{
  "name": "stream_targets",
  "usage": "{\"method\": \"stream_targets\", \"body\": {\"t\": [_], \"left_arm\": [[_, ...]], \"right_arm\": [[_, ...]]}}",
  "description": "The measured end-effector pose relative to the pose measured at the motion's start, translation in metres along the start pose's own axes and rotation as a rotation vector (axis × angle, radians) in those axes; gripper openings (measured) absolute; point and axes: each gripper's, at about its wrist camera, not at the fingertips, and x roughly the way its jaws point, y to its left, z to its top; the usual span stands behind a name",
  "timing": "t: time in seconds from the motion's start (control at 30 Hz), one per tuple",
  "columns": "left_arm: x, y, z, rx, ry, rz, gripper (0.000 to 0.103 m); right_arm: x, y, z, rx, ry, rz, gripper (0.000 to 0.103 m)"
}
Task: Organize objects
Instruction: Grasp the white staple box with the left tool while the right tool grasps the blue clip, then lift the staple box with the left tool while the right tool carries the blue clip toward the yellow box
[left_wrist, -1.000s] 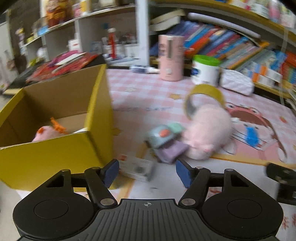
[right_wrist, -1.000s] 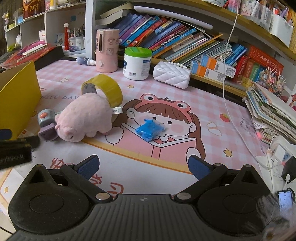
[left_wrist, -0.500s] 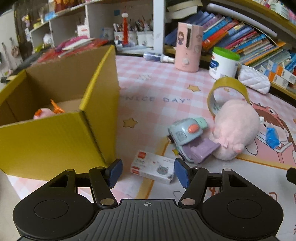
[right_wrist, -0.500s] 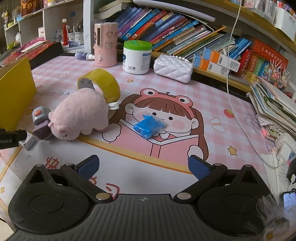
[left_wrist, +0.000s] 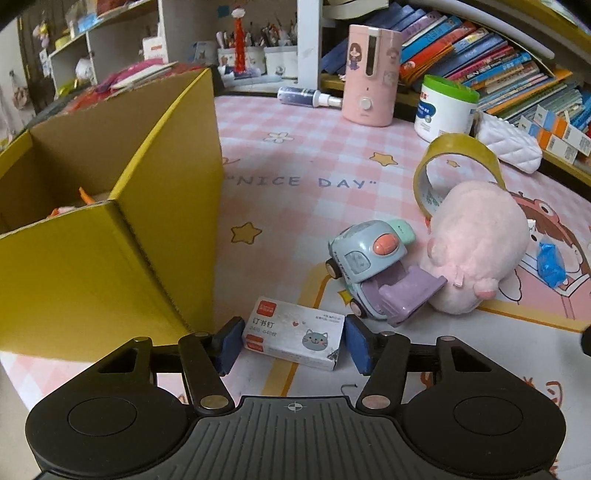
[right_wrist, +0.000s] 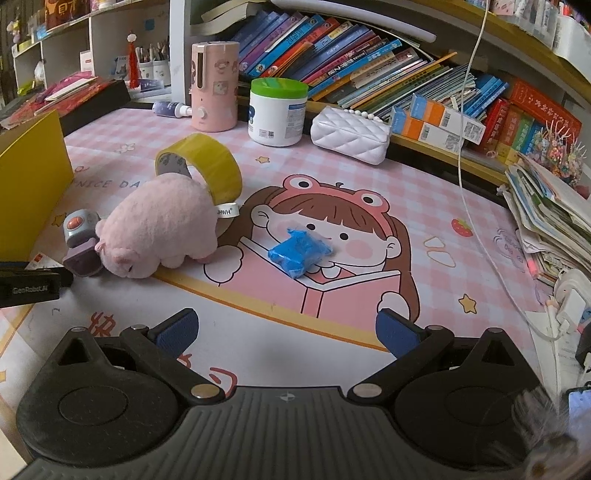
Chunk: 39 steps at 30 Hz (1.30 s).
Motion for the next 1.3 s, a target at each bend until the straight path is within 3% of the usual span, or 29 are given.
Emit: {"method": "stream_targets", "body": {"t": [0.17, 0.27, 0.37, 0.67, 0.87, 0.93, 1.0, 1.3], "left_arm": [[-0.023, 0.001, -0.003, 0.004, -0.018, -0.04, 0.057], [-0.035, 0.004, -0.004, -0.014, -0.018, -0.055, 0.057], [-0.044, 0.008, -0.006, -0.025, -0.018, -0.05, 0.057], [-0.055, 0.007, -0.007, -0.019, -0.017, -0.04, 0.057], [-0.058, 0.005, -0.006, -0.019, -0.027, -0.042, 0.057], [-0.059, 0.005, -0.006, -0.02, -0.027, -0.042, 0.057], [-0.059, 0.004, -0.006, -0.022, -0.024, -0.044, 0.057], [-0.068, 0.0, -0.007, -0.008, -0.045, -0.064, 0.057]], "right_arm": [[0.017, -0.003, 0.011, -0.007, -0.03, 0.017, 0.102], [0.035, -0.007, 0.021, -0.017, -0.037, 0.031, 0.096], [0.054, -0.014, 0.028, -0.001, -0.039, 0.028, 0.081], [0.091, -0.041, 0.045, 0.253, 0.019, 0.069, 0.077], [0.1, -0.037, 0.045, 0.235, 0.053, 0.033, 0.053], [0.101, -0.035, 0.043, 0.203, 0.05, 0.016, 0.039], [0.1, -0.034, 0.042, 0.174, 0.042, 0.0, 0.031], [0.07, -0.036, 0.039, 0.204, 0.016, 0.015, 0.028]]}}
